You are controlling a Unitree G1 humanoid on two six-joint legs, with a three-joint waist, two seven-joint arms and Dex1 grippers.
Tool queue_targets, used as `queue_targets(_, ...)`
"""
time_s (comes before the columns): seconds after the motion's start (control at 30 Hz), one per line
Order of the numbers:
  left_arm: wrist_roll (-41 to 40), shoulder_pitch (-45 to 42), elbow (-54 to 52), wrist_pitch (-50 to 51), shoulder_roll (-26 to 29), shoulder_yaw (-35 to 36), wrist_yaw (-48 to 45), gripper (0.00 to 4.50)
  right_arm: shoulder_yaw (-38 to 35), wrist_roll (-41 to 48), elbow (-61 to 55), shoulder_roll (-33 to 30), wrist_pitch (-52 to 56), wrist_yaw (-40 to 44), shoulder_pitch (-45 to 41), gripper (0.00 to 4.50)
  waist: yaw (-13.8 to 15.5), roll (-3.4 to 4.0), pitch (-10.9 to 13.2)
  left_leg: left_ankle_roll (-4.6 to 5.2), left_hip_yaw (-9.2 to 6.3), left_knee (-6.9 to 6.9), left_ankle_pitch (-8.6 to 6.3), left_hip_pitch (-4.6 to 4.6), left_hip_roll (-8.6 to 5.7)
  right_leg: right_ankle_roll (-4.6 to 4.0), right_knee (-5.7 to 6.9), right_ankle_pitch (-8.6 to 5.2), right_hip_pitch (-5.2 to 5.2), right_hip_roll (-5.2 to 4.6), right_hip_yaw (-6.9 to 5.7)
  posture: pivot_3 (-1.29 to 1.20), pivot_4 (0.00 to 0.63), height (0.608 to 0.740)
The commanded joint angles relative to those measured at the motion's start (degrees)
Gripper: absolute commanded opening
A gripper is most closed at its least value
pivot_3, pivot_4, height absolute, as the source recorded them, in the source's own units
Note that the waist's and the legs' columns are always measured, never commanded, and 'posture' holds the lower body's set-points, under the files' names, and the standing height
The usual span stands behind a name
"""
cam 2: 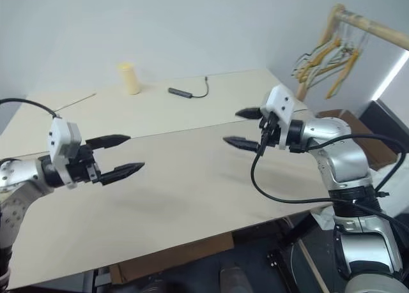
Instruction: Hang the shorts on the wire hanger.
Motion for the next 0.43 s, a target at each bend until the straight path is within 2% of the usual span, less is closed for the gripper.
queue_targets(0.03,0.5,4.3,-4.9,-0.8,1.8,4.2,-0.1,4.50,1.0,-3.0,3.8,1.9,-5.1,3.2,-4.1,4.44,1.8,0.00,0.2,0.00,0.04,0.00,0.00,-0.05,0.00,-0.01,0.01,0.01,-0.08,0.00,0.00,0.00,0.058,0.740)
queue_targets(0.27,-0.2,10.3,-10.3,-0.3,0.6,6.1,3.0,4.50,2.8,-5.9,8.5,5.5,-8.6,7.3,-6.7,4.44,7.8,0.02,0.4,-0.05,0.77,0.01,0.02,-0.51,0.09,-0.18,0.11,0.04,-0.66,0.02,-0.05,0.06,0.078,0.740)
queue_targets(0.43,-0.2,12.6,-12.2,0.2,0.1,7.3,5.4,4.50,2.8,-7.2,10.3,7.1,-9.7,8.3,-7.3,4.44,9.5,0.04,0.6,-0.05,0.84,0.01,0.02,-0.58,0.10,-0.25,0.08,0.04,-0.75,0.03,-0.07,0.07,0.084,0.740)
